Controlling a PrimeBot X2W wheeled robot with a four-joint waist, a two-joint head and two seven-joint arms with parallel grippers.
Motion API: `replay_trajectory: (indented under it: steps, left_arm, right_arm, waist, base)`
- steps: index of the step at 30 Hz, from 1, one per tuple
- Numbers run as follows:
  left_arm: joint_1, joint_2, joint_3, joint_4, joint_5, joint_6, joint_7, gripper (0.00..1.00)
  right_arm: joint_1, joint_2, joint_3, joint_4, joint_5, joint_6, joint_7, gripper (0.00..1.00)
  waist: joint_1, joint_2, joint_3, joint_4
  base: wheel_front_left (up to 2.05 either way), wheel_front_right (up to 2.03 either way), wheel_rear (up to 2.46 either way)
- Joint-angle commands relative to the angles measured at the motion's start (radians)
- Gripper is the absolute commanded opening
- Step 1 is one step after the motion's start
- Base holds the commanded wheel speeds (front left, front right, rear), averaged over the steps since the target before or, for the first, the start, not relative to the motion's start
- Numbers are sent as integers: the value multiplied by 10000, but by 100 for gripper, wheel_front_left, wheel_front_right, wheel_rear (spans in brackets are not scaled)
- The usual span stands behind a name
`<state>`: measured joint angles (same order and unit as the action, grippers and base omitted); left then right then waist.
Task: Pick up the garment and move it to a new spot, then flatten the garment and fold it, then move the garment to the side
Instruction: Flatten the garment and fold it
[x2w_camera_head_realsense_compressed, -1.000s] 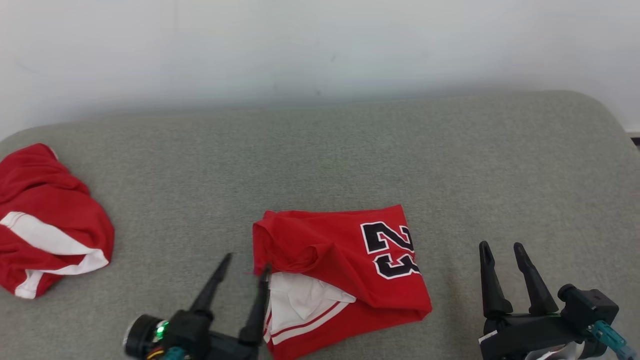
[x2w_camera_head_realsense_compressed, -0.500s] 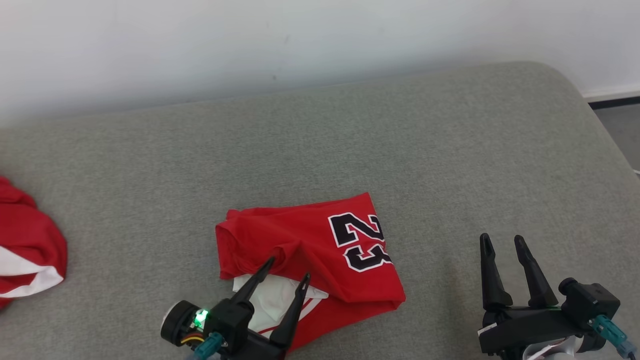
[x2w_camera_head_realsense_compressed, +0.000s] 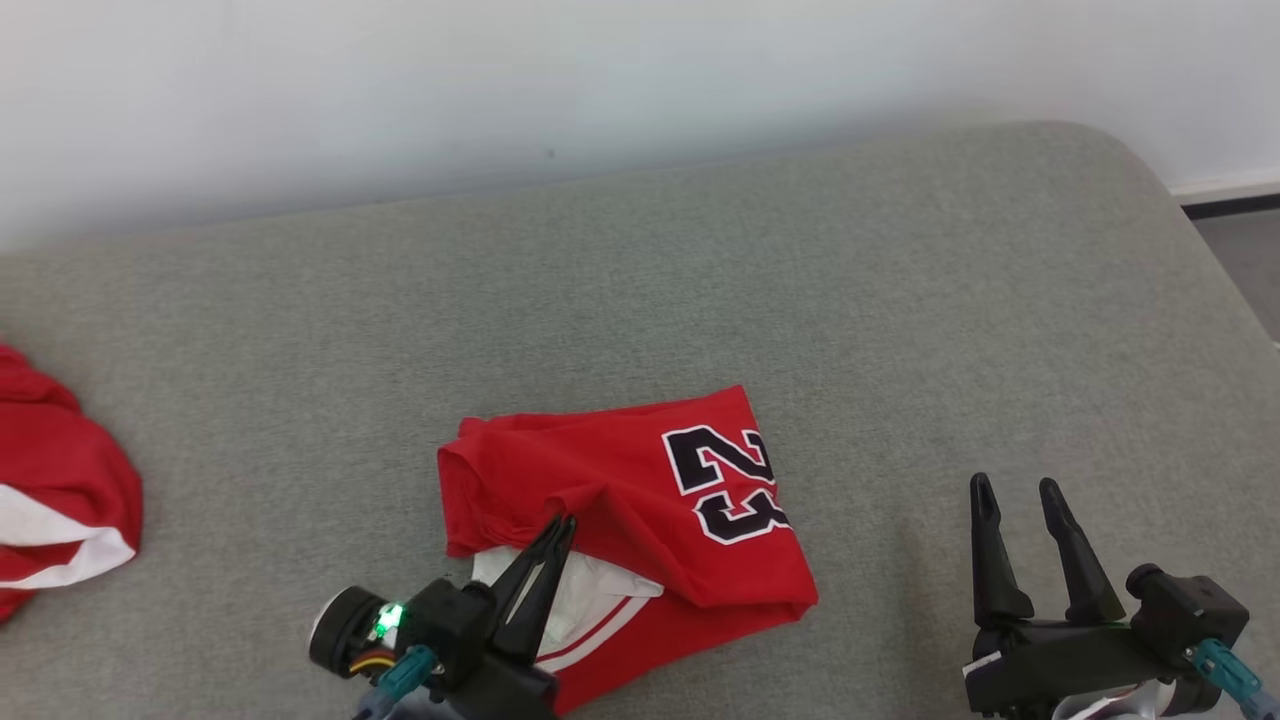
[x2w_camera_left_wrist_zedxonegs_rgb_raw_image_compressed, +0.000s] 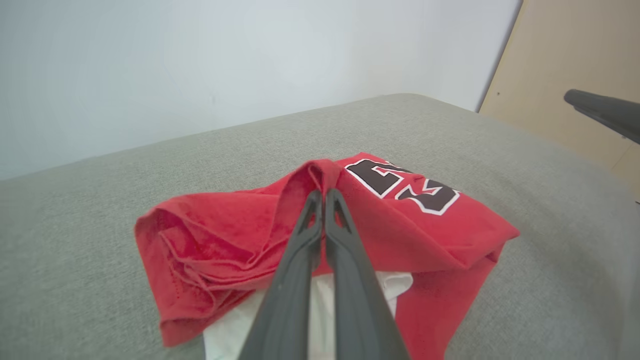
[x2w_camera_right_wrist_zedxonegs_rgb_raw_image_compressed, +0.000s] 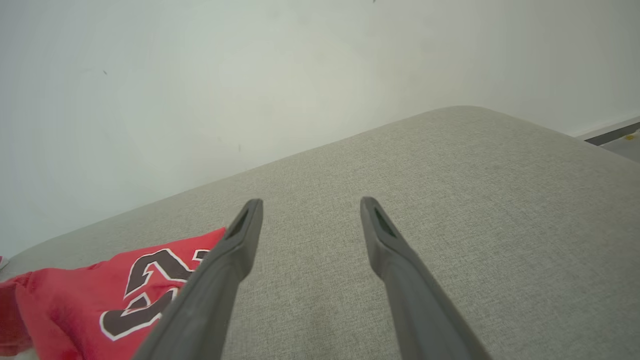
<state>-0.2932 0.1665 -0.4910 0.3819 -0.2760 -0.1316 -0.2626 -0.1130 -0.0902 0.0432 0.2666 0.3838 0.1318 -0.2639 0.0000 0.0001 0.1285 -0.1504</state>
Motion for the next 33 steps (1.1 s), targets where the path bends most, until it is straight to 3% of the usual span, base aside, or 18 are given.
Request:
replay_trajectory:
  steps: [1,12,13,14,15,20,33]
  left_arm:
    - [286,147,54,-184,-14,22,-31,0]
    - [1878,465,-159,-468,-249,23,-31,0]
    - [1921,424,-117,-403,-248,34,-31,5]
    - [1946,395,-52,-359,-209,69,-31,91]
    - [1986,367,12,-277,-168,88,-31,100]
    - [2079,230,378,-293,-81,154,-31,100]
    - [2747,54,3465,-2102,239,510,-31,100]
  right_arm:
    - [140,-9,-38,-25,-76,-19,-3,100]
    - [319,-120,-144,49,-39,-19,-3,100]
    - [322,-133,-147,73,-40,-19,-3,100]
    - [322,-142,-140,97,-39,-19,-3,100]
    - [323,-159,-128,119,-39,-19,-3,100]
    - [315,-201,-126,184,-23,-19,-3,100]
    - [458,-309,-258,67,-73,-19,-3,100]
  waist:
    - [0,-1,-175,255]
    - [0,-1,-411,874]
    - [0,-1,-426,900]
    - [0,-1,-443,919]
    - [0,-1,-457,936]
    - [0,-1,-532,988]
    - [0,-1,-931,1175]
  base:
    - [0,0,0]
    - [0,0,0]
    - [0,0,0]
    - [0,0,0]
    - [0,0,0]
    - [0,0,0]
    - [0,0,0]
